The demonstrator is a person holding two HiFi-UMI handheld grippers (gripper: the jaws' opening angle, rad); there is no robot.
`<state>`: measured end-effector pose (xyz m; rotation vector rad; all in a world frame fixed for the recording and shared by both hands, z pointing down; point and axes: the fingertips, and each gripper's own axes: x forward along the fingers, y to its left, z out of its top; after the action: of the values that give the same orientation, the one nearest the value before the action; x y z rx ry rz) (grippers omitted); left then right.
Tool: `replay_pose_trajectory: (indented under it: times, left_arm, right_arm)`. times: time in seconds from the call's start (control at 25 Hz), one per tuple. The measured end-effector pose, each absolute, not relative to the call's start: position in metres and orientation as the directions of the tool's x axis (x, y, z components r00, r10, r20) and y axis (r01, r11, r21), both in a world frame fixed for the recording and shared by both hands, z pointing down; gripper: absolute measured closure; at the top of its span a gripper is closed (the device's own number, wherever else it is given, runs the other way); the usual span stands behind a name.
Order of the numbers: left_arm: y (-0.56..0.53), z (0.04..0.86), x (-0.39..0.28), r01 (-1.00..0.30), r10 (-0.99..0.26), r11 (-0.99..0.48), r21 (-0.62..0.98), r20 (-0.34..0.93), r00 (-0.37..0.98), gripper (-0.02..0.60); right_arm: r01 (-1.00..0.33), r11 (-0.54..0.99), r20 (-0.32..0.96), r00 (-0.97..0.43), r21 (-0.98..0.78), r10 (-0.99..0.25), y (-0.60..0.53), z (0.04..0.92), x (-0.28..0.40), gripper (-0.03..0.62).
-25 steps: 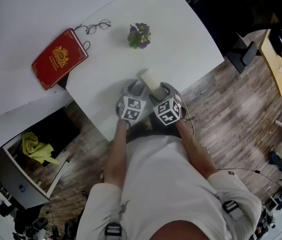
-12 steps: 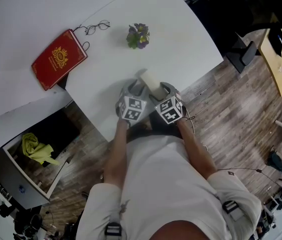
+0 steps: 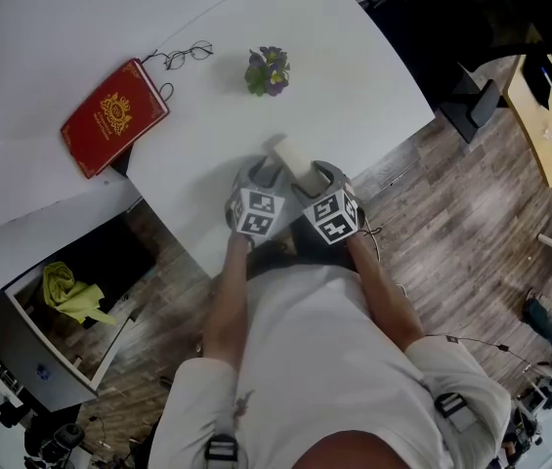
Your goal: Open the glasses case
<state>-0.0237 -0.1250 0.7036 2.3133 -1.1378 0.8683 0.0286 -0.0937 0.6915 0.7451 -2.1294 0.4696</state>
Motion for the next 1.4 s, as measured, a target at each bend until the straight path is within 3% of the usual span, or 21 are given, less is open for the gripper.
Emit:
replay_pose_trajectory:
  times: [1.4]
  left_arm:
    - [-0.125, 0.705, -0.025, -0.810, -0.546, -0.579, 0.097, 0.692, 0.473, 0.411]
  right_arm:
    - [-0.682, 0.727, 0.768, -0.505, -0.075, -0.394, -0.100, 0.672, 0.038, 0.381]
